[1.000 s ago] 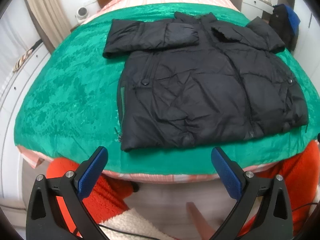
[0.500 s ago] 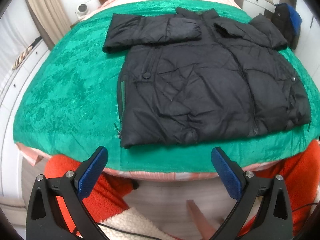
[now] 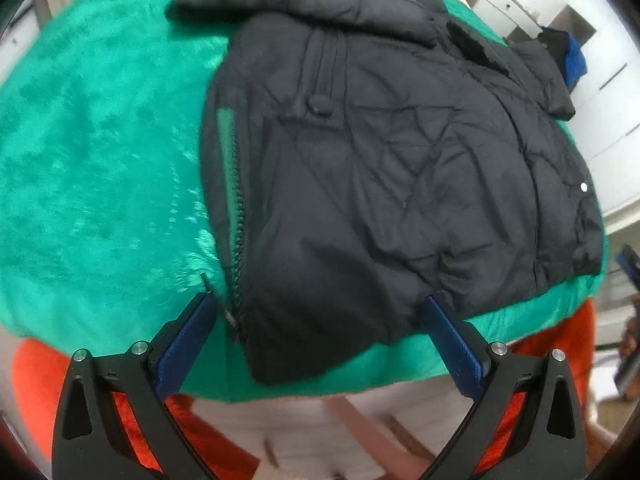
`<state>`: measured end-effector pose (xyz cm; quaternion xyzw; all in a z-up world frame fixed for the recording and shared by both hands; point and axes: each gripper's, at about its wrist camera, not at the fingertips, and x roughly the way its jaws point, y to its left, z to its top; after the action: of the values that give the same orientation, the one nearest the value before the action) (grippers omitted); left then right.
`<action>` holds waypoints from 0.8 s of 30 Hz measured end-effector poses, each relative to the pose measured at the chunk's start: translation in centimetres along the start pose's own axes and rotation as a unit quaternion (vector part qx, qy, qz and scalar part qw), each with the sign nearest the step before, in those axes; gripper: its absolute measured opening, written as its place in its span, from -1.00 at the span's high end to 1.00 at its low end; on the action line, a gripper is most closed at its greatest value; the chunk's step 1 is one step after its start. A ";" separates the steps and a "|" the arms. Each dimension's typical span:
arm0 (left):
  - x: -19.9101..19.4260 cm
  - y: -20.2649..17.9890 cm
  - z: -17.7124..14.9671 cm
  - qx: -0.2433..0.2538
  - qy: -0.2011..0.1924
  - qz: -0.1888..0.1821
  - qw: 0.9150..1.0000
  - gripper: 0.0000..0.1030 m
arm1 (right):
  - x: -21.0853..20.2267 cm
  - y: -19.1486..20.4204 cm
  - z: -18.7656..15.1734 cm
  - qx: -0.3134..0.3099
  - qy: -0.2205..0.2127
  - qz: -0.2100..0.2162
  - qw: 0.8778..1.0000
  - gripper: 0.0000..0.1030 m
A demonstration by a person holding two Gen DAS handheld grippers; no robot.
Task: Fold large clothes
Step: 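Grasp the jacket hem at the zipper edge with the left tool while the right tool grasps the hem too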
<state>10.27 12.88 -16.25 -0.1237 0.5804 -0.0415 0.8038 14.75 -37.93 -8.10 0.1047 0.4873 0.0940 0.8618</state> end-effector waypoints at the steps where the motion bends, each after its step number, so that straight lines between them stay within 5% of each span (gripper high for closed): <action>1: 0.5 0.1 0.1 0.001 0.000 -0.001 1.000 -0.99 | 1.7 -0.6 0.3 0.009 0.017 0.019 1.000 -1.00; 7: 1.2 -0.2 0.6 0.016 -0.017 0.013 1.000 -0.95 | 7.7 -1.6 0.1 0.031 0.097 0.067 0.993 -1.00; 9: 0.9 0.0 0.7 0.010 -0.026 0.018 0.999 -0.48 | 7.8 -1.3 0.2 0.026 0.102 0.065 0.992 -0.88; 11: 0.7 0.5 1.0 0.003 -0.027 0.014 1.000 0.05 | 7.2 -1.0 0.4 0.015 0.095 0.075 0.993 0.15; 14: 0.1 1.0 1.0 -0.010 -0.028 0.001 1.000 0.47 | 6.2 0.0 0.6 -0.002 0.084 0.070 0.994 0.45; 20: -2.4 0.8 -1.1 0.011 -0.021 0.001 1.000 0.61 | 3.2 0.4 -1.2 -0.015 0.089 0.072 0.993 0.53; 24: -1.2 -0.3 -3.7 0.037 0.005 0.025 0.999 0.61 | 4.8 -1.0 -4.0 0.017 0.118 0.060 0.991 0.53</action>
<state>6.43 12.34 -16.13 -0.0796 0.5853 -0.0437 0.8057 13.86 -37.32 -14.32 0.1364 0.5802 0.1487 0.7891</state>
